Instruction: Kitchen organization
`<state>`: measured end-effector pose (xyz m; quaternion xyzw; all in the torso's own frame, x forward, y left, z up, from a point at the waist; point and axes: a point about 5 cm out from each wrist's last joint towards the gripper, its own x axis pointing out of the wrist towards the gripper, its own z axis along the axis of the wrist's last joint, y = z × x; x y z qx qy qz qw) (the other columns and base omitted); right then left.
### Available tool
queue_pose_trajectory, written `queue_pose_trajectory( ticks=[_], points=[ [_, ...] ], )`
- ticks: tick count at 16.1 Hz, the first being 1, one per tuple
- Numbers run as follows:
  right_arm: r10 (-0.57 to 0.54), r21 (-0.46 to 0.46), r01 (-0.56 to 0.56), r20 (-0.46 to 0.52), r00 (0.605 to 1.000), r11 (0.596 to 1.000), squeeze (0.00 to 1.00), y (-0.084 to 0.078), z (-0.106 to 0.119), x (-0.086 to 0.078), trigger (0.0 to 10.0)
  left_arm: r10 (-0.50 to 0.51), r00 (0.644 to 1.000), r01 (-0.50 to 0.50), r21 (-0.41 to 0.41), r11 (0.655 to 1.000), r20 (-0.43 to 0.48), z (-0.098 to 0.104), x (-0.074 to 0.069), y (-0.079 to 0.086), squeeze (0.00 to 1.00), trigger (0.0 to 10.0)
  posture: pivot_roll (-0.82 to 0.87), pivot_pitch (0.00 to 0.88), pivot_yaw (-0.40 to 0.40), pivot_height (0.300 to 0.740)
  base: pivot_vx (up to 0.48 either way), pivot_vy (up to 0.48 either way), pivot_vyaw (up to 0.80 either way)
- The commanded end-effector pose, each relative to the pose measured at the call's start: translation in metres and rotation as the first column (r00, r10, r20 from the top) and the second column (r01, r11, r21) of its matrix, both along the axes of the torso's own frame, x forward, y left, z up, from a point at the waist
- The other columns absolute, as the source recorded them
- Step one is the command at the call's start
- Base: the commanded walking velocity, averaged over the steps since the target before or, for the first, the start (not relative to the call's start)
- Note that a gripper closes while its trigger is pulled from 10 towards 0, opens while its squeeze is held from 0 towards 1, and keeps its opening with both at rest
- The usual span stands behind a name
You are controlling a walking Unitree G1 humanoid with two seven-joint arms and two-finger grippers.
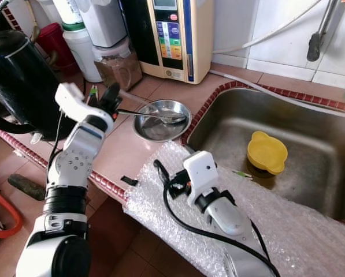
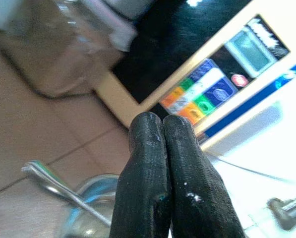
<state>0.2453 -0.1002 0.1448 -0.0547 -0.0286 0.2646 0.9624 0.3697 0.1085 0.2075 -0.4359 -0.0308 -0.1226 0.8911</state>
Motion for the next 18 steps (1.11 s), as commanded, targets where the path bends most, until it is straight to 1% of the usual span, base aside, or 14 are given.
queue_pose_trajectory(
  ticks=[1,3,5,6,7,9,12,15,16,18],
  points=[
    [0.004,0.003,-0.004,0.010,1.000,1.000,0.00,0.002,0.001,0.001,10.0,-0.024,0.999,0.023,0.010,1.000,0.046,0.012,-0.001,-0.003,0.00,0.0,-0.23,0.084,0.183,0.740,0.000,0.000,0.00],
    [-0.002,0.002,0.002,0.012,1.000,1.000,0.00,0.002,0.001,0.001,10.0,-0.066,0.996,0.064,0.034,0.997,0.055,0.014,-0.002,-0.011,0.00,0.0,-0.24,0.079,0.187,0.740,0.000,0.000,0.00],
    [-0.013,0.002,0.013,0.020,1.000,1.000,0.00,0.000,0.002,0.001,10.0,-0.088,0.994,0.085,0.053,0.995,0.057,0.013,-0.004,-0.014,0.00,0.0,-0.24,0.077,0.189,0.740,0.000,0.000,0.00],
    [-0.029,0.005,0.029,0.035,0.999,1.000,0.00,-0.001,0.005,0.003,10.0,-0.112,0.991,0.106,0.085,0.991,0.075,0.014,-0.005,-0.017,0.00,0.0,-0.24,0.077,0.190,0.740,0.000,0.000,0.00],
    [-0.038,0.005,0.037,0.051,0.998,0.999,0.00,-0.001,0.008,0.005,10.0,-0.148,0.984,0.137,0.119,0.983,0.094,0.016,-0.007,-0.022,0.00,0.0,-0.24,0.077,0.190,0.740,0.000,0.000,0.00],
    [-0.037,-0.026,0.039,0.098,0.995,0.999,0.00,0.001,0.014,0.008,10.0,-0.220,0.966,0.194,0.185,0.963,0.135,0.019,-0.012,-0.034,0.00,0.0,-0.24,0.074,0.191,0.740,0.000,0.000,0.00],
    [-0.058,-0.073,0.073,0.189,0.980,0.995,0.00,0.003,0.026,0.016,10.0,-0.296,0.943,0.249,0.265,0.932,0.154,0.017,-0.021,-0.050,0.00,0.0,-0.24,0.070,0.189,0.740,0.000,0.000,0.00],
    [-0.113,-0.104,0.142,0.241,0.964,0.984,0.00,0.000,0.031,0.025,10.0,-0.328,0.932,0.275,0.286,0.918,0.156,0.014,-0.027,-0.057,0.00,0.0,-0.24,0.072,0.187,0.740,0.000,0.000,0.00],
    [-0.158,-0.128,0.198,0.272,0.949,0.972,0.00,-0.006,0.032,0.030,10.0,-0.343,0.924,0.281,0.309,0.908,0.167,0.014,-0.030,-0.060,0.00,0.0,-0.24,0.073,0.187,0.740,0.000,0.000,0.00],
    [-0.167,-0.155,0.212,0.264,0.950,0.965,0.00,-0.009,0.029,0.034,10.0,-0.349,0.921,0.286,0.309,0.907,0.174,0.015,-0.032,-0.062,0.00,0.0,-0.24,0.073,0.186,0.740,0.000,0.000,0.00]
  ],
)
